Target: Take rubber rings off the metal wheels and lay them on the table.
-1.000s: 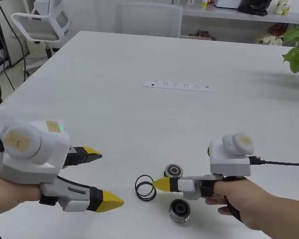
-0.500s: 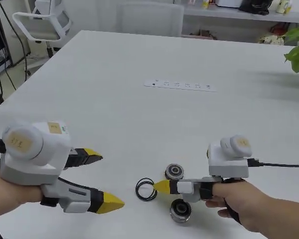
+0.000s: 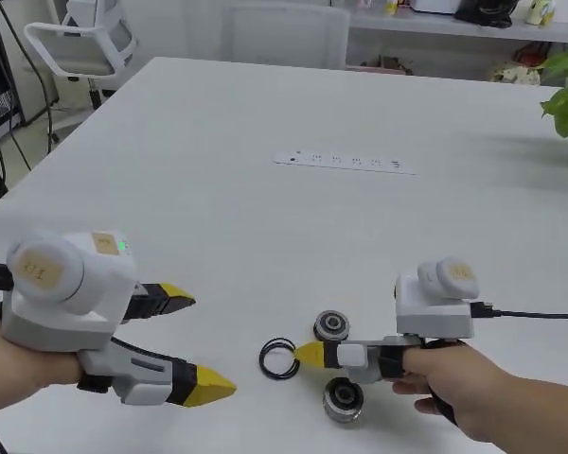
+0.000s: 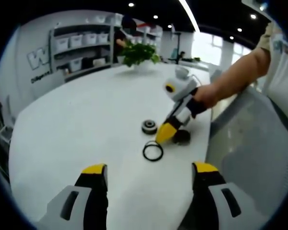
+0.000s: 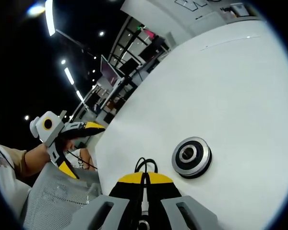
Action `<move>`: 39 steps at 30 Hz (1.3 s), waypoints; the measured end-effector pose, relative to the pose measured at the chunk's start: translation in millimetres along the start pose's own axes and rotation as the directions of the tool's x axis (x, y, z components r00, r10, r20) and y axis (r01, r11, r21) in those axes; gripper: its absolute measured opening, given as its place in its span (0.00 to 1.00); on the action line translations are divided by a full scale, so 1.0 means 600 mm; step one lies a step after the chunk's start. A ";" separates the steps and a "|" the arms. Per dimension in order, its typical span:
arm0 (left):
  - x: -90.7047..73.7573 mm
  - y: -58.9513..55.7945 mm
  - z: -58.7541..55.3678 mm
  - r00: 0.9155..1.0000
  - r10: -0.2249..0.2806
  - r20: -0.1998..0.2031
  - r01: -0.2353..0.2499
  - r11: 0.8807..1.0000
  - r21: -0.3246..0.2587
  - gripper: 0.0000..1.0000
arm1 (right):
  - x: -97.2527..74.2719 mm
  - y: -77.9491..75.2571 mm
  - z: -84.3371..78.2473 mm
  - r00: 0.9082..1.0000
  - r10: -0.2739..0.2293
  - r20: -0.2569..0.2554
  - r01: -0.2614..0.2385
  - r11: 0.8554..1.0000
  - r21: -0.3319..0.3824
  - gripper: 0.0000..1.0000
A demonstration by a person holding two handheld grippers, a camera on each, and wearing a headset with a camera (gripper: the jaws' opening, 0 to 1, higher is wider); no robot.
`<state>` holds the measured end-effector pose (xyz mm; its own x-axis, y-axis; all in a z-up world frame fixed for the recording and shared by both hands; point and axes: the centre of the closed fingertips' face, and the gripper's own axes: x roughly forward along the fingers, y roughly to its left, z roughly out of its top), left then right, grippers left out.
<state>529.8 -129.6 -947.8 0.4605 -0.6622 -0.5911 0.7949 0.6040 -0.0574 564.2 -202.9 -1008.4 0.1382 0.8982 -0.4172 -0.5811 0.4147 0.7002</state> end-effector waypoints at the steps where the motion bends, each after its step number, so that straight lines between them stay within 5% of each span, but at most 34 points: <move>1: 0.000 0.000 0.000 1.000 0.000 -0.001 0.000 1.000 0.000 0.72 | 0.000 0.000 0.000 1.000 0.000 0.002 0.000 1.000 0.000 0.00; 18: 0.000 0.000 -0.003 1.000 -0.002 -0.012 0.002 1.000 0.001 0.72 | -0.008 0.002 0.006 1.000 0.000 0.016 0.000 1.000 -0.013 0.04; 31: 0.003 0.004 0.013 1.000 -0.007 -0.011 0.007 1.000 0.011 0.70 | -0.034 0.026 0.052 0.995 0.033 0.090 -0.028 0.998 -0.060 0.05; 39: 0.013 0.015 0.031 1.000 -0.001 -0.002 0.001 1.000 0.024 0.69 | -0.064 0.017 0.085 0.989 0.016 0.146 0.000 0.994 -0.105 0.08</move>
<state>547.7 -137.5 -937.8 0.4591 -0.6617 -0.5928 0.8044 0.5928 -0.0388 593.9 -225.9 -955.6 0.2447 0.9163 -0.3169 -0.6621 0.3967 0.6357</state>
